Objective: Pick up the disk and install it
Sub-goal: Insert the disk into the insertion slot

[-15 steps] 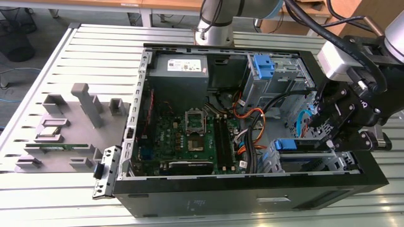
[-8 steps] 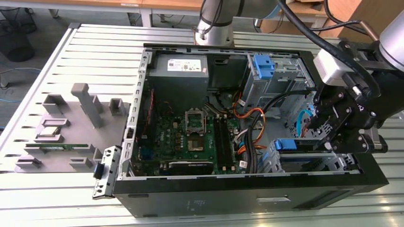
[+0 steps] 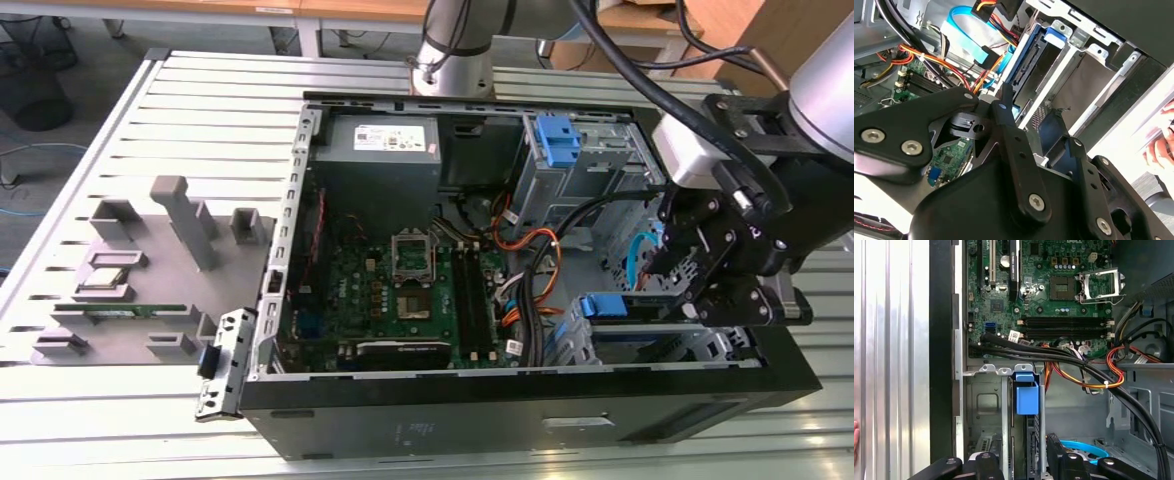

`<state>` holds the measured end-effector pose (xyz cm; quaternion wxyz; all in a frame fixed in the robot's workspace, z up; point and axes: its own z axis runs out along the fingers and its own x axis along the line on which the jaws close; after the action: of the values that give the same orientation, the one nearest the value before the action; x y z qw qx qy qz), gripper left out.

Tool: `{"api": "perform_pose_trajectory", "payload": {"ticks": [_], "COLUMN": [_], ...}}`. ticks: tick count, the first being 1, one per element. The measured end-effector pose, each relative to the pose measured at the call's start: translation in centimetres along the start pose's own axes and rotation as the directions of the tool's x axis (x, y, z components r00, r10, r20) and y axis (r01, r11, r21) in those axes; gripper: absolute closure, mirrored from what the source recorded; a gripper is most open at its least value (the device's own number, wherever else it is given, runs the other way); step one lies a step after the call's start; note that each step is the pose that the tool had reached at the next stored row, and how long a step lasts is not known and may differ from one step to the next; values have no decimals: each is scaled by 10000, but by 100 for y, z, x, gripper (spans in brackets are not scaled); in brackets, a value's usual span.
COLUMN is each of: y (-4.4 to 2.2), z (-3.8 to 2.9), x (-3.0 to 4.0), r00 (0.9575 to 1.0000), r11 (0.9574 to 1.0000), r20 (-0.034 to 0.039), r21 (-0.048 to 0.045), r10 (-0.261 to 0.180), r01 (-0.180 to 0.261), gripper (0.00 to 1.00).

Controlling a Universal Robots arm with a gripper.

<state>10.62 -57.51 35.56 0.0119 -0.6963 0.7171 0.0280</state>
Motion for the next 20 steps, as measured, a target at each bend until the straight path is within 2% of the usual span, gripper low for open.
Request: {"api": "perform_pose_trajectory", "payload": {"ticks": [5,17,19,20], "y": [33,35,34,35], "z": [18,25,26,26], "x": [-18,-18,-18,-18], "r00": [10000,10000,10000,10000], "r11": [10000,10000,10000,10000], "r20": [-9,-13,-13,-13], "r21": [30,33,32,32], "r10": [-2,-2,-2,-2], "r01": [2,2,2,2], "gripper": [52,52,53,60]}}
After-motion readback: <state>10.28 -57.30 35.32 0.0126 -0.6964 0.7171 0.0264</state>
